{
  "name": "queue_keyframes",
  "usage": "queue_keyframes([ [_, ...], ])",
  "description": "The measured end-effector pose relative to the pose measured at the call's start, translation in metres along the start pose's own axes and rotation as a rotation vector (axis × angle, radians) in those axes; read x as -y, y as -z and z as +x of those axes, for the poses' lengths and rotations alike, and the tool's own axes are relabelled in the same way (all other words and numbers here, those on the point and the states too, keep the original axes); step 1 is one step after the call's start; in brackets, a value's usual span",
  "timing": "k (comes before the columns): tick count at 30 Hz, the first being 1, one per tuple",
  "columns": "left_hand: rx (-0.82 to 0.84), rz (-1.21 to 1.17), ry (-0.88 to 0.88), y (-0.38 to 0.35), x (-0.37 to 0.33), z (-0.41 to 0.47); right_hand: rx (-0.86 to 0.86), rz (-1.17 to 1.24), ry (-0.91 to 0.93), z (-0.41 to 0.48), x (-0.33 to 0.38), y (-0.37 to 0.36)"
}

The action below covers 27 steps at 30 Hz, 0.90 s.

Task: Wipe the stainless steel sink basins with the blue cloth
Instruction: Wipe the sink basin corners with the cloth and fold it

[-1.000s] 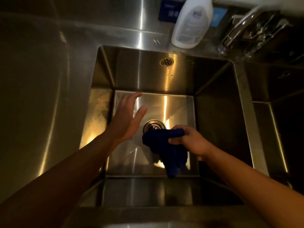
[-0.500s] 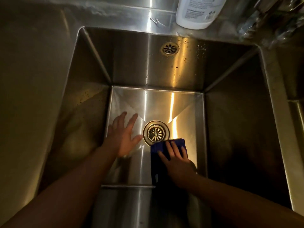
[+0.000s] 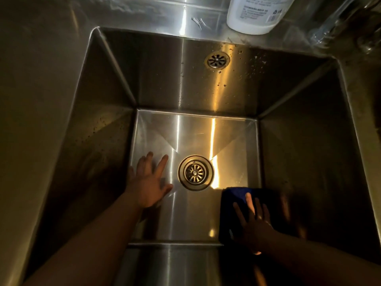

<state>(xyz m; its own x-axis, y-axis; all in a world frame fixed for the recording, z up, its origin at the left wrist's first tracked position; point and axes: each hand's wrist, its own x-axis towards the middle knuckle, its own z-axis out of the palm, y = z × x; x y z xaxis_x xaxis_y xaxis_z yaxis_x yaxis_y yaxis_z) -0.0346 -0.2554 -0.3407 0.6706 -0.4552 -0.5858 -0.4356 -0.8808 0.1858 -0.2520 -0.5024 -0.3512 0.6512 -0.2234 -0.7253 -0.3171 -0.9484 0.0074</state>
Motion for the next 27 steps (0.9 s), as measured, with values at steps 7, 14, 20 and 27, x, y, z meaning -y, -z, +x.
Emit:
queue_keyframes([
  [7,0.004,-0.003,-0.026,-0.019,-0.005,0.023,0.043,0.039,-0.047,0.067,0.008,0.015],
  [14,0.066,0.044,-0.015,-0.033,-0.005,0.049,0.074,-0.173,0.112,0.119,-0.026,0.075],
  [20,-0.040,0.084,-0.023,-0.050,0.001,0.053,0.016,-0.178,0.073,0.135,-0.019,0.091],
  [27,-0.013,0.041,-0.017,-0.061,0.008,0.057,-0.007,-0.073,0.084,0.096,-0.014,0.048],
])
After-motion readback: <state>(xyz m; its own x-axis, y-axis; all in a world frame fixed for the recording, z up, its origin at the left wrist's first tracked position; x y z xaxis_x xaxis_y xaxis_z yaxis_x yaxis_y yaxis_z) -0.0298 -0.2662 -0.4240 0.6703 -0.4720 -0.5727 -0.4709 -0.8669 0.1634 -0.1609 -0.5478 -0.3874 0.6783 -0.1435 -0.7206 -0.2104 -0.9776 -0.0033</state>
